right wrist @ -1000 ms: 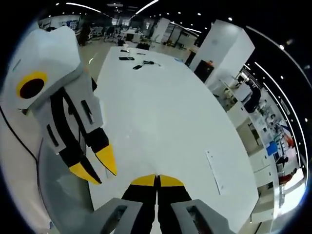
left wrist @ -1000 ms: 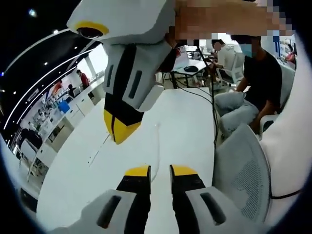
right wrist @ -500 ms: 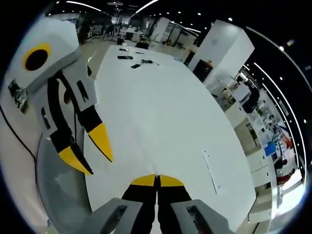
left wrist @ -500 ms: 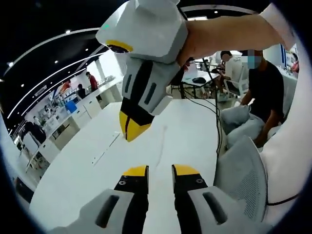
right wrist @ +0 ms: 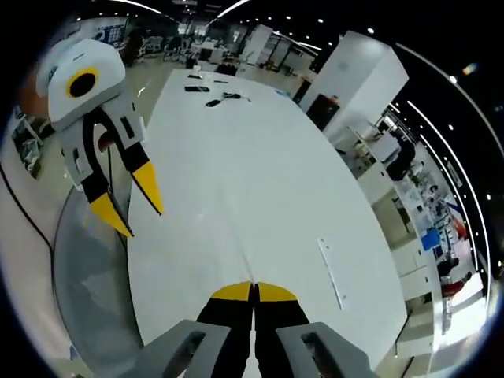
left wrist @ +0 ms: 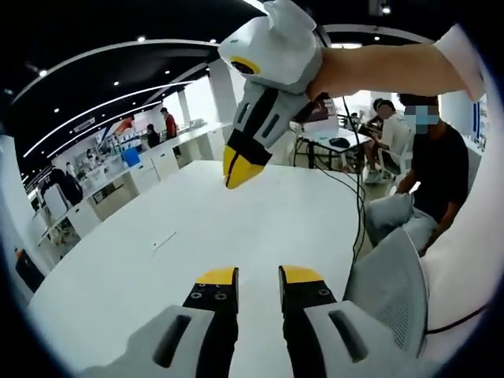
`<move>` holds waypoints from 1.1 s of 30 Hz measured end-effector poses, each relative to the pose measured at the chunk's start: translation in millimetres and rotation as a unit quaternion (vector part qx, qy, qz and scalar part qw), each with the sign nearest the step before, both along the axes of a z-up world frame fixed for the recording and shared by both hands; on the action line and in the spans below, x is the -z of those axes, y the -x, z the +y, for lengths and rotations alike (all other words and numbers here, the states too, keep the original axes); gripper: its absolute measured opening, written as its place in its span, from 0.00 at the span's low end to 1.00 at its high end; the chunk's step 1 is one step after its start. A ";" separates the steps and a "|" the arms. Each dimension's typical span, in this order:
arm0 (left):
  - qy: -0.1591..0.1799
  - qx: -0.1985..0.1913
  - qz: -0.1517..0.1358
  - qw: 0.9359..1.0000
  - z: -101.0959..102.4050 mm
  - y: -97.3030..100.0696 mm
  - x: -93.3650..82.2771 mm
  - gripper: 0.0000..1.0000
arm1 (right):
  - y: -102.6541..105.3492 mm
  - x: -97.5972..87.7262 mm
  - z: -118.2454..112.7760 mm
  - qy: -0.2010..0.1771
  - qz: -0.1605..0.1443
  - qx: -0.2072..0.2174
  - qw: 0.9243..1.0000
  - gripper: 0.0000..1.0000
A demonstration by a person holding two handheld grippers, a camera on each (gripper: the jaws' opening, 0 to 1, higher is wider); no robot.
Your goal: Arrange the food packaging bags into a neat stack by flattening each bag and aligning their edges.
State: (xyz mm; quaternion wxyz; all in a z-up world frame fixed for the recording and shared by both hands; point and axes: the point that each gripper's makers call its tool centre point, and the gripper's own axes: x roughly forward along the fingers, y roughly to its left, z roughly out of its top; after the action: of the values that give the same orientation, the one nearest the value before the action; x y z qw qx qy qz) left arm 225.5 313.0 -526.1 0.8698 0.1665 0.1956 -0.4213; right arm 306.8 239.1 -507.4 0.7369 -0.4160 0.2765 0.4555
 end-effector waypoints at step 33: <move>0.054 -0.067 0.043 0.995 27.7 2.6 19.6 0.23 | -57.5 14.4 -20.4 0.026 -0.044 0.000 0.999 0.00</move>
State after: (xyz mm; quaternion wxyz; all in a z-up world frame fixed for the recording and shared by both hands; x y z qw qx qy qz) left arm 222.9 340.7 -545.8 0.8944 0.0877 0.2208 -0.3790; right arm 364.2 218.7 -521.8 0.7372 -0.4549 0.2551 0.4296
